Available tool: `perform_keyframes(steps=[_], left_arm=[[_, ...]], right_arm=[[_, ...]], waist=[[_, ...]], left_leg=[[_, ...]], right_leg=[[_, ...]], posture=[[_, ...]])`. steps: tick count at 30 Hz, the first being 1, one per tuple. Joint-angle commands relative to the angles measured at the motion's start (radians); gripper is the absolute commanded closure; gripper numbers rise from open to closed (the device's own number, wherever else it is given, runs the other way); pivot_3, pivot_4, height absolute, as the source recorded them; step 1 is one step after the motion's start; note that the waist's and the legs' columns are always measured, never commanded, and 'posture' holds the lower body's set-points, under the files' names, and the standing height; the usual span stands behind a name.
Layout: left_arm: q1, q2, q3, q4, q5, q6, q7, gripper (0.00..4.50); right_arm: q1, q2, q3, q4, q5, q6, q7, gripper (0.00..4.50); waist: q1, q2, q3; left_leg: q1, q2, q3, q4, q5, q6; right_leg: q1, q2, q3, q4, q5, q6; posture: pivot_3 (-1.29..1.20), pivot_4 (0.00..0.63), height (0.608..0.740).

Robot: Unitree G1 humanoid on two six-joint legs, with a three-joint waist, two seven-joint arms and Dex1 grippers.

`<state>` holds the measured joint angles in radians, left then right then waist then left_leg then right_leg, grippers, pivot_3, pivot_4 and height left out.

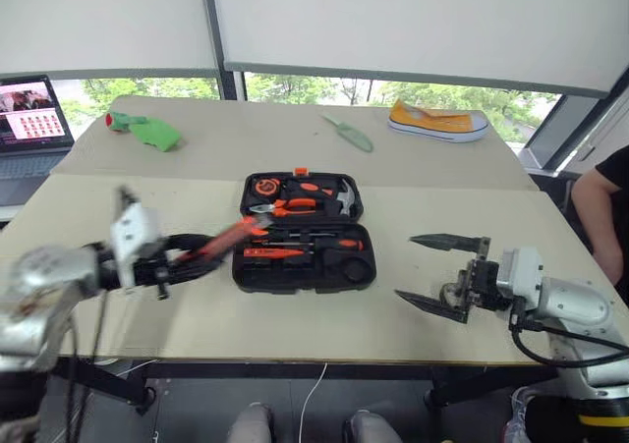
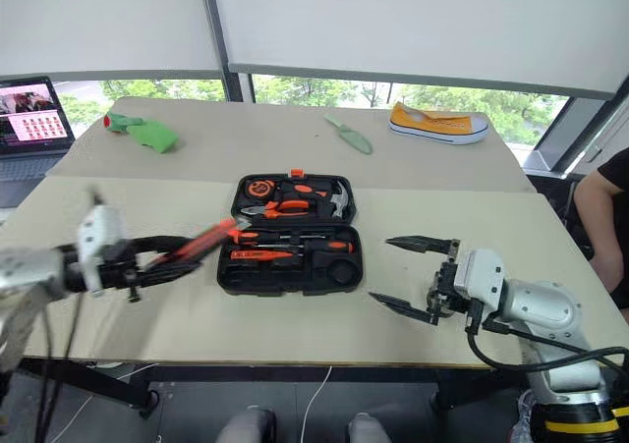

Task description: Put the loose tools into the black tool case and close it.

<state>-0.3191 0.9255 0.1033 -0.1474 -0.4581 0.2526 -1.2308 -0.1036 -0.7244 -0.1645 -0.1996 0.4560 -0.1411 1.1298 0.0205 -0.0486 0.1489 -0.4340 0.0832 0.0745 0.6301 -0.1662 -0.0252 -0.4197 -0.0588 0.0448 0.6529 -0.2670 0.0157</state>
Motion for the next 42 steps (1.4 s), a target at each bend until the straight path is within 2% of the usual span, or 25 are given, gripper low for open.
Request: perform_keyframes(steps=[1, 5, 9, 17, 33, 35, 40, 42], left_arm=[[-0.184, -0.014, -0.174, 0.118, 0.150, -0.110, -0.109, 2.77], [-0.302, -0.071, -0.306, 0.282, 0.287, -0.228, -0.143, 2.77], [-0.364, -0.132, -0.357, 0.388, 0.368, -0.278, -0.113, 2.77], [-0.346, -0.207, -0.363, 0.378, 0.399, -0.249, -0.063, 2.77], [-0.348, -0.252, -0.404, 0.427, 0.471, -0.291, -0.073, 2.77], [-0.345, -0.257, -0.403, 0.438, 0.466, -0.302, -0.079, 1.77], [-0.344, -0.282, -0.379, 0.473, 0.446, -0.346, -0.065, 0.09], [-0.352, -0.303, -0.336, 0.507, 0.404, -0.377, -0.059, 0.03]], right_arm=[[0.002, -0.037, -0.075, 0.014, 0.028, -0.024, 0.020, 0.00], [0.011, -0.059, -0.090, -0.003, 0.046, 0.003, 0.037, 0.00], [0.024, -0.068, -0.090, -0.055, 0.083, 0.065, 0.020, 0.00], [0.070, -0.053, -0.096, -0.123, 0.092, 0.112, -0.012, 0.00], [0.048, -0.070, -0.102, -0.062, 0.081, 0.087, 0.017, 0.00], [0.045, -0.071, -0.104, -0.059, 0.081, 0.088, 0.020, 0.00], [0.047, -0.067, -0.103, -0.057, 0.077, 0.089, 0.021, 0.00], [0.050, -0.064, -0.101, -0.060, 0.077, 0.092, 0.021, 0.00]], waist=[[-0.009, 0.001, 0.000], [-0.032, 0.004, 0.000], [-0.033, 0.004, 0.001], [-0.023, 0.004, 0.001], [-0.013, 0.004, 0.001], [-0.011, 0.004, 0.001], [-0.012, 0.004, 0.001], [-0.012, 0.004, 0.001]], left_leg=[[0.000, -0.001, -0.001, 0.000, 0.000, 0.001], [0.001, -0.001, -0.001, -0.001, 0.000, 0.001], [0.001, -0.001, -0.002, 0.000, 0.000, 0.001], [-0.003, -0.001, -0.003, 0.006, 0.000, 0.001], [-0.004, -0.001, -0.003, 0.011, 0.000, 0.002], [-0.004, -0.001, -0.003, 0.011, 0.000, 0.002], [-0.004, -0.001, -0.003, 0.011, 0.000, 0.002], [-0.004, -0.001, -0.003, 0.011, 0.000, 0.002]], right_leg=[[0.000, 0.001, 0.001, 0.000, 0.000, 0.002], [0.000, 0.004, 0.006, 0.002, 0.000, 0.004], [-0.001, 0.004, 0.006, 0.004, 0.000, 0.004], [0.000, 0.003, 0.005, 0.004, 0.001, 0.008], [0.000, 0.003, 0.006, 0.006, 0.002, 0.009], [0.000, 0.003, 0.006, 0.006, 0.002, 0.009], [0.000, 0.003, 0.006, 0.006, 0.002, 0.009], [0.001, 0.003, 0.006, 0.006, 0.002, 0.009]], posture=[[0.00, 0.150, 0.740], [0.00, 0.150, 0.740], [0.00, 0.150, 0.740], [0.00, 0.150, 0.740], [0.00, 0.150, 0.740], [0.00, 0.150, 0.740], [0.00, 0.150, 0.740], [0.00, 0.150, 0.740]])
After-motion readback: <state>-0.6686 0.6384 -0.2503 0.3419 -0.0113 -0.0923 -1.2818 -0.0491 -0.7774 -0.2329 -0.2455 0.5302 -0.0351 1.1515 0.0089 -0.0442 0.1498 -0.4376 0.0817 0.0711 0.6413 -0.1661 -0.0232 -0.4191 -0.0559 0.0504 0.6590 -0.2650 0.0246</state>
